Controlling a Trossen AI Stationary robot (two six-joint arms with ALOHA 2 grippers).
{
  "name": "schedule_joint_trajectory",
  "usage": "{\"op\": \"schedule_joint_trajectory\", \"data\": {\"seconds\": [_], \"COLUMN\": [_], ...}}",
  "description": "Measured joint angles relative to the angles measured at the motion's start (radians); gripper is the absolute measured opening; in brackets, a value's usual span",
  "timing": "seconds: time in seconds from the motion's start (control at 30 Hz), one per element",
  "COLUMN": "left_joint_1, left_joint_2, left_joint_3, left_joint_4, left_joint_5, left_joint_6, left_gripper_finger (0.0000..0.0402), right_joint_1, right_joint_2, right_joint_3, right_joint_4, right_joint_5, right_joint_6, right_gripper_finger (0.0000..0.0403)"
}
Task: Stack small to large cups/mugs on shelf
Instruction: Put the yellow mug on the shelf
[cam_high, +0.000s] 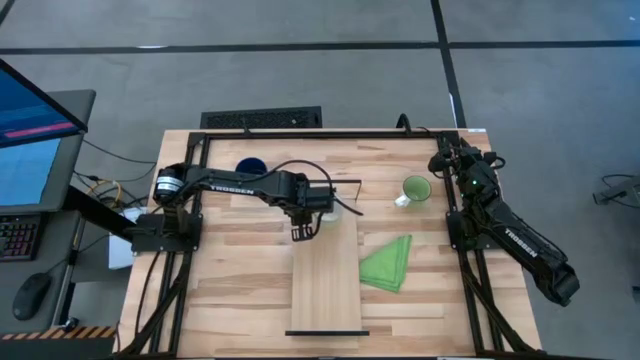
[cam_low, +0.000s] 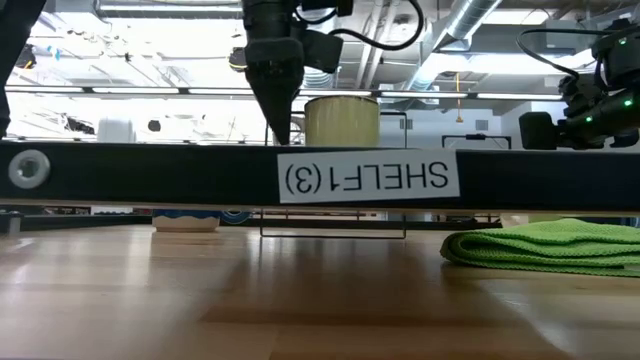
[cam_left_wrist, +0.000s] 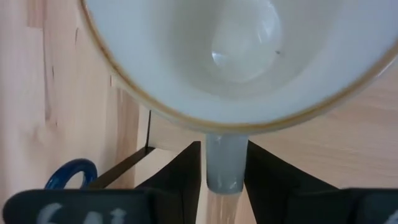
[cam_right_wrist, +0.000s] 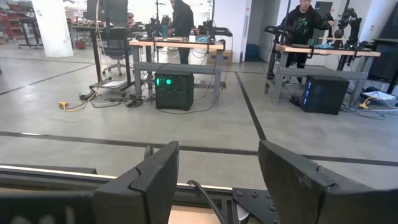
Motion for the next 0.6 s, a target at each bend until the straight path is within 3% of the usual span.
{"op": "schedule_joint_trajectory", "data": {"seconds": [0.27,0.6], "left_joint_1": [0.0,0.0], "left_joint_2": [0.0,0.0], "left_joint_3": [0.0,0.0], "left_joint_4": [-0.032,-0.03], "left_joint_5": [-0.03,0.004], "left_joint_6": [0.009,-0.043], "left_gripper_finger": [0.0104,0.0105], "right_joint_1": [0.0,0.0], "right_joint_2": [0.0,0.0], "right_joint_3": [0.0,0.0], "right_joint_4": [0.0,0.0], "right_joint_5": [0.0,0.0], "right_joint_6": [0.0,0.0], "right_gripper_finger": [0.0245,0.0245]}}
